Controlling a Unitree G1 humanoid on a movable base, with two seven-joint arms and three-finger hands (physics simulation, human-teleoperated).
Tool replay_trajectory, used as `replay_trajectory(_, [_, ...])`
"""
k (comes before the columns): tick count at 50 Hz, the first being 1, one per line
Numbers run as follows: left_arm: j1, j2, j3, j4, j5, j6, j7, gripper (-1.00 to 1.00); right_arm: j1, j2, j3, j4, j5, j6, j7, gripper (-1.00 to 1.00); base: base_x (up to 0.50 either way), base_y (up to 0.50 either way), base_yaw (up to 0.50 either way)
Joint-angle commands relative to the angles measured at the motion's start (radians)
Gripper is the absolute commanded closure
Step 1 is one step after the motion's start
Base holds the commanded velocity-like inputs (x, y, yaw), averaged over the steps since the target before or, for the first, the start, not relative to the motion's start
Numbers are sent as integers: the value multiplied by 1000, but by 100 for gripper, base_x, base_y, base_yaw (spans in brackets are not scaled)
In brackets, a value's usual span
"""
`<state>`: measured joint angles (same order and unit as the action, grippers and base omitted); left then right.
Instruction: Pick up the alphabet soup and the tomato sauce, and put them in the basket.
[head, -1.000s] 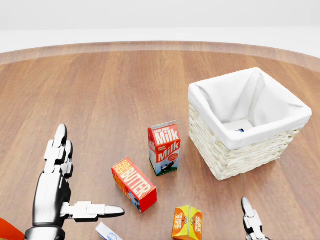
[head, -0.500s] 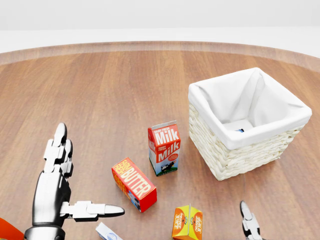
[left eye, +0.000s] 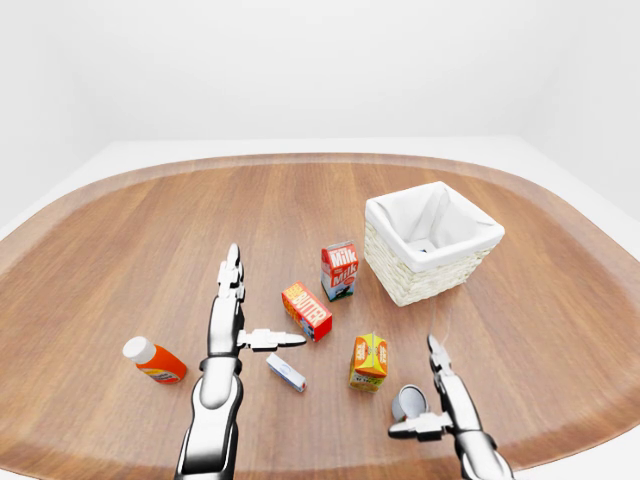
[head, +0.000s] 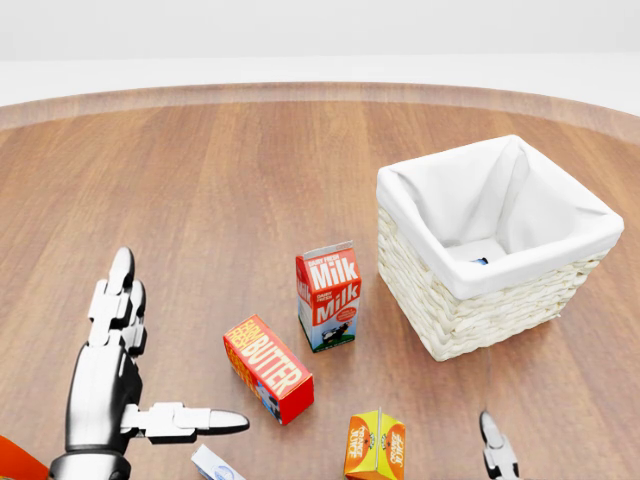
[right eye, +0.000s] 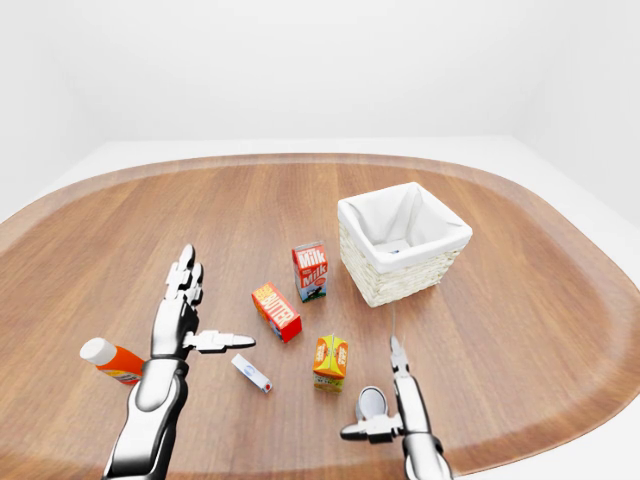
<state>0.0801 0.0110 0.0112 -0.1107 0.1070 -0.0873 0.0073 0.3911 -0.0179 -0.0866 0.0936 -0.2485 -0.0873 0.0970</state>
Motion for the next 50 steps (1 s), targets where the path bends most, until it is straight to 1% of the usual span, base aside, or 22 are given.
replay_trajectory(1, [0, -1, 4, 1, -19, 0, -7, -100, 1, -4, 1, 25, 1, 0, -9, -100, 0, 0, 0])
replay_trajectory(22, [-1, 0, 4, 1, -20, 0, -8, -100, -19, -7, -5, 69, -23, 0, -31, -100, 0, 0, 0])
replay_trajectory(26, [1, 0, 3, -5, -19, 0, -9, -100, -27, -11, -7, 97, -22, 0, -38, -100, 0, 0, 0])
replay_trajectory(27, [2, -1, 3, -6, -19, 0, -8, -100, -44, -15, -8, 158, -33, 0, -55, -100, 0, 0, 0])
replay_trajectory(30, [3, -1, 2, -12, -18, 0, -8, -100, -36, -14, -4, 124, -25, 0, -45, -100, 0, 0, 0])
replay_trajectory(50, [4, -1, 2, -11, -18, 0, -9, -100, -66, -28, -2, 214, -33, 0, -69, -100, 0, 0, 0])
